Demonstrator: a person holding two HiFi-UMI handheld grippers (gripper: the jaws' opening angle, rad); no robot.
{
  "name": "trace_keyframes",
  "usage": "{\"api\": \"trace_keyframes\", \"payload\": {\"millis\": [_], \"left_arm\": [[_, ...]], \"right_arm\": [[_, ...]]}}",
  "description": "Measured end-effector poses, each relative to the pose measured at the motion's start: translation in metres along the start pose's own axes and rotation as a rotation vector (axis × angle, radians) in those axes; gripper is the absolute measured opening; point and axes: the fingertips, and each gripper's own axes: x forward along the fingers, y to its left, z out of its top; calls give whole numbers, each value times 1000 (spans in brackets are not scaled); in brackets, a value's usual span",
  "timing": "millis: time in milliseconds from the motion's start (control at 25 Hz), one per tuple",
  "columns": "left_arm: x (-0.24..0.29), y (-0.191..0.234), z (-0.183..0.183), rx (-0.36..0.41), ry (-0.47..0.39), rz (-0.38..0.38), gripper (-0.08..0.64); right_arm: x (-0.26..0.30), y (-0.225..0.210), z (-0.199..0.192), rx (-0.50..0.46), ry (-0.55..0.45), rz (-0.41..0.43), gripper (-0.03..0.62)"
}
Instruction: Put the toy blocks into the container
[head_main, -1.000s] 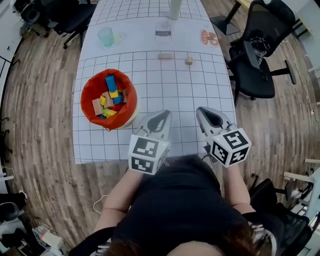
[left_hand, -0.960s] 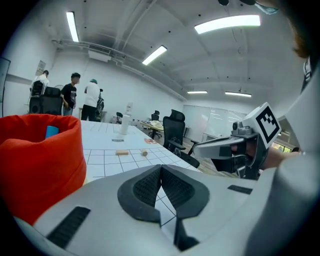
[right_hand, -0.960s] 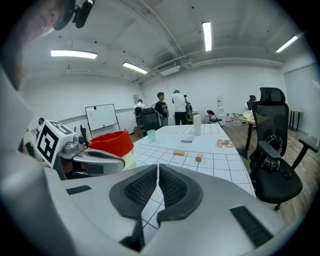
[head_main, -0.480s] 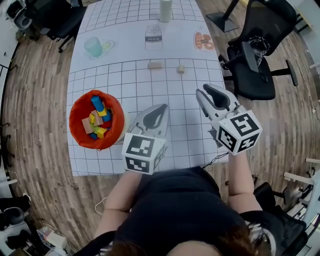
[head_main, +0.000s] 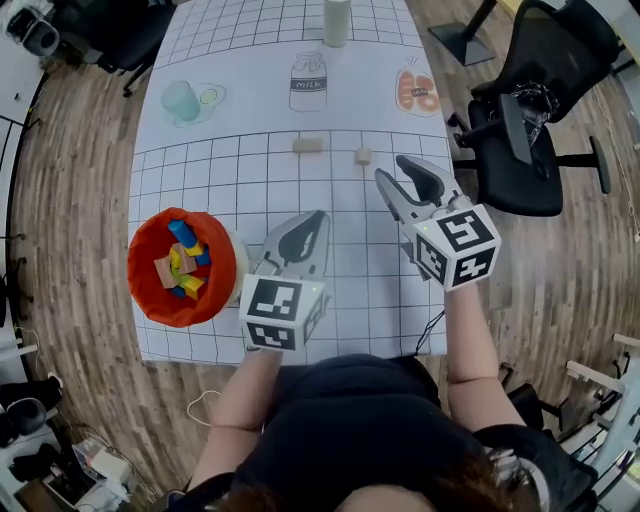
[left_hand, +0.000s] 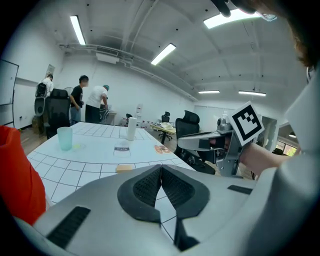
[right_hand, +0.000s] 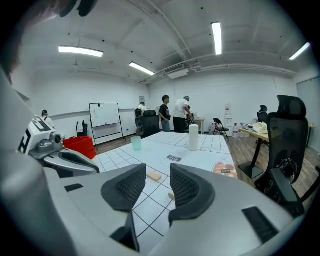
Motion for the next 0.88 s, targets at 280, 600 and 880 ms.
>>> {"api": "trace_keyframes", "payload": {"millis": [280, 600, 880], "left_arm": [[24, 13, -12, -23, 36, 55, 26], [40, 28, -35, -41, 90, 107, 26], [49, 35, -54, -59, 136, 108, 26]], "right_arm": [[50, -24, -36, 2, 59, 12, 183], [91, -42, -73, -16, 98, -26, 186], [112, -49, -96, -99, 158, -65, 189]]}}
